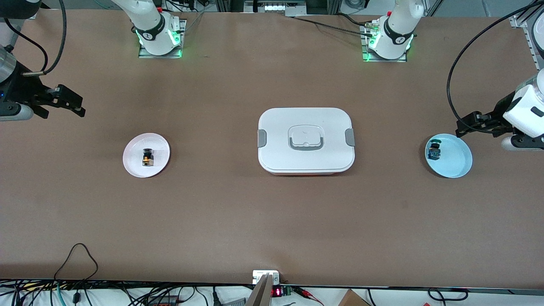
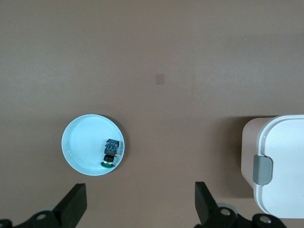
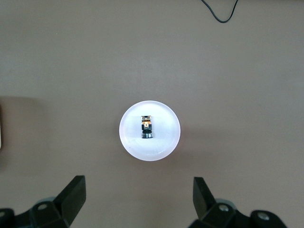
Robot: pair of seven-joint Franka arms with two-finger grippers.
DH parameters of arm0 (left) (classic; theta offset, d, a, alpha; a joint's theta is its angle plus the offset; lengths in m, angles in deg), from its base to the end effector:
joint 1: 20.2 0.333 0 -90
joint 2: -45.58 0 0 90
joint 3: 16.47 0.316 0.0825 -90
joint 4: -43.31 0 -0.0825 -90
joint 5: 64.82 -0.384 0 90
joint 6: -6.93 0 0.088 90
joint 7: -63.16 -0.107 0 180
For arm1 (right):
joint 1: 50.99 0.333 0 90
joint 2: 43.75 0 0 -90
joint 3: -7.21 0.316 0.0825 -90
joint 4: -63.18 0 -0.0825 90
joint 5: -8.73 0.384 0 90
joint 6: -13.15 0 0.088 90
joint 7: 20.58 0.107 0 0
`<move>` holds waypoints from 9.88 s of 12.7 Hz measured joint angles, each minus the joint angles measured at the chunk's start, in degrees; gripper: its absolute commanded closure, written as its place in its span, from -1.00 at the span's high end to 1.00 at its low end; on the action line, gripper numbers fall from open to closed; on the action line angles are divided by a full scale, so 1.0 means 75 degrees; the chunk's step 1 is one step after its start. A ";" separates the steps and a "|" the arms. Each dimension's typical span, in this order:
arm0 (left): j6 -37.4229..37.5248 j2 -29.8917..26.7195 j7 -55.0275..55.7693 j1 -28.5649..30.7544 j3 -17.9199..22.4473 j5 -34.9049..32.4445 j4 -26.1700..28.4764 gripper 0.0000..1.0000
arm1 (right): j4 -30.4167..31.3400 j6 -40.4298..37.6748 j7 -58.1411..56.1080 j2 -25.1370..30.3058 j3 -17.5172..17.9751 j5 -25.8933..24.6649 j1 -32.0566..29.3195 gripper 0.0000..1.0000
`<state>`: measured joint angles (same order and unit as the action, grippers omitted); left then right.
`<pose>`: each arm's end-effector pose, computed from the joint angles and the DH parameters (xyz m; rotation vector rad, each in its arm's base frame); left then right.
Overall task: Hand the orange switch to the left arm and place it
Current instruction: 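Move the right gripper down over the orange switch on the white plate, then close the right gripper on the orange switch, then lift the orange switch with the right gripper and carry it over the box, then hold the switch over the box while the left gripper reaches toward it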
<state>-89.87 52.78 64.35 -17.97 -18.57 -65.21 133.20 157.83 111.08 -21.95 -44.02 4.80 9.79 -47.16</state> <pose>0.6001 0.0032 0.5632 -3.1392 -0.0353 0.0078 0.5669 0.0158 0.5957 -3.1215 -0.0728 -0.0820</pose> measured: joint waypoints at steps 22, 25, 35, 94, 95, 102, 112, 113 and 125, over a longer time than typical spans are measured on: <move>-0.0154 0.0017 0.0000 0.0002 -0.0051 0.0000 0.0002 1.00 | 0.2184 0.1439 -0.8283 -0.0234 -0.0077 0.0003 -0.0181 1.00; -0.0154 0.0009 0.0000 0.0002 -0.0064 0.0000 -0.0005 1.00 | 0.3598 0.3398 -0.9370 -0.0504 -0.0071 -0.0015 -0.0192 1.00; -0.0154 -0.0010 0.0000 0.0008 -0.0064 0.0000 -0.0016 1.00 | 0.4133 0.5970 -1.1193 -0.2349 0.0057 -0.0020 0.0049 1.00; 0.0862 0.0254 0.0024 -0.0226 -0.0148 0.1105 -0.0163 1.00 | -0.0080 0.0919 -1.3598 -0.3257 0.0027 1.2179 0.2648 -1.00; 0.0913 0.0267 0.0022 -0.0218 -0.0143 0.1201 -0.0160 1.00 | -0.0088 0.1467 -1.3598 -0.3255 0.0033 1.2904 0.3082 -1.00; 0.1503 0.0335 -0.1591 0.0106 0.0451 0.4940 0.0534 1.00 | -0.0193 0.2779 -1.4453 -0.3560 -0.0012 1.5887 0.4600 -1.00; 0.1256 0.1224 -0.2409 -0.0700 0.0515 1.0855 0.1990 1.00 | -0.0222 0.2778 -1.5031 -0.3817 -0.0056 1.5886 0.4620 -1.00; 0.1107 0.1329 -0.2381 -0.0827 0.0514 1.1087 0.2029 1.00 | -0.0223 0.2778 -1.5041 -0.3822 -0.0056 1.5886 0.4619 -1.00; -0.0295 0.1507 -0.2000 -0.1986 0.0498 1.2746 0.2169 1.00 | -0.0234 0.2924 -1.5236 -0.3822 -0.0083 1.5886 0.4603 -1.00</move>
<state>-92.08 64.08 49.35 -32.87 -14.84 30.38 149.47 156.08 133.01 -136.23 -72.68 4.17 128.94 -12.64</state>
